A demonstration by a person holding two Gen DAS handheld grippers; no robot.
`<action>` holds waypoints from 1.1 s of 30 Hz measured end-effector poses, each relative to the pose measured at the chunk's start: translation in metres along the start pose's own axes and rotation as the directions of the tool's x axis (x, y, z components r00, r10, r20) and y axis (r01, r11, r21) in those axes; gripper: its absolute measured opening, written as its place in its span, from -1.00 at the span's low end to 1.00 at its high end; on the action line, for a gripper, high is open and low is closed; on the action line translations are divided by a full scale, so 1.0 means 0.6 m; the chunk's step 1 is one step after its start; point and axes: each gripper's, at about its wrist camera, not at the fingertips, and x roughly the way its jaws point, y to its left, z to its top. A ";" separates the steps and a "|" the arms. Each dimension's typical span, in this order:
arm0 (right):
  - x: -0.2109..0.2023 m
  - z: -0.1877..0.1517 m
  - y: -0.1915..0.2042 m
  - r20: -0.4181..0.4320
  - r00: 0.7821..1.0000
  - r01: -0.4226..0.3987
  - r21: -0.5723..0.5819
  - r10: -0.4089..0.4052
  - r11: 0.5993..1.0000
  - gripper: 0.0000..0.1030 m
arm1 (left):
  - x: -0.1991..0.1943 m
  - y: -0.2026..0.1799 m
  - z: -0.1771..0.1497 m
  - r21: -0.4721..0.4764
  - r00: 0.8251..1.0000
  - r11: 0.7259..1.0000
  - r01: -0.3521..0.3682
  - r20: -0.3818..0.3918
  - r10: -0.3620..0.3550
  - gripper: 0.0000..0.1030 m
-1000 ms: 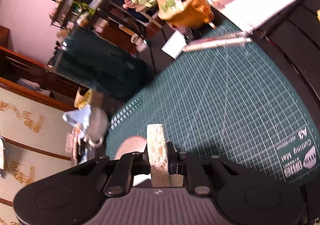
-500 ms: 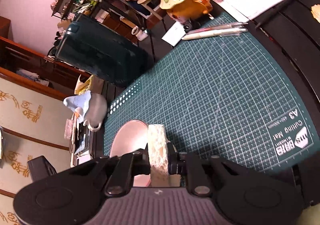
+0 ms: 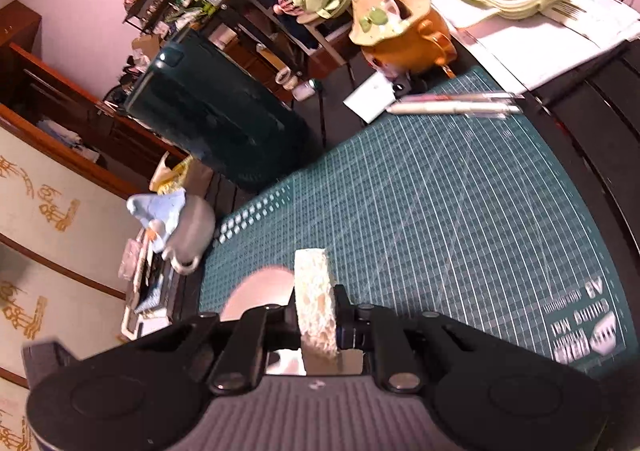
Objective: Clean bowl
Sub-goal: 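Rotate the bowl with the left tool while the right tool rubs the sponge on its base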
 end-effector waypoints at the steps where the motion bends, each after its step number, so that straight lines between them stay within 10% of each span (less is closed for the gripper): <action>1: -0.001 -0.003 0.002 -0.001 1.000 0.001 -0.008 -0.001 1.000 -0.75 | 0.005 -0.003 0.004 0.017 1.000 1.000 -0.004 0.016 0.004 -0.52; 33: 0.014 0.024 -0.007 0.014 1.000 -0.021 0.052 0.020 0.998 -0.75 | 0.008 0.013 -0.013 -0.019 1.000 1.000 -0.008 -0.027 0.008 -0.52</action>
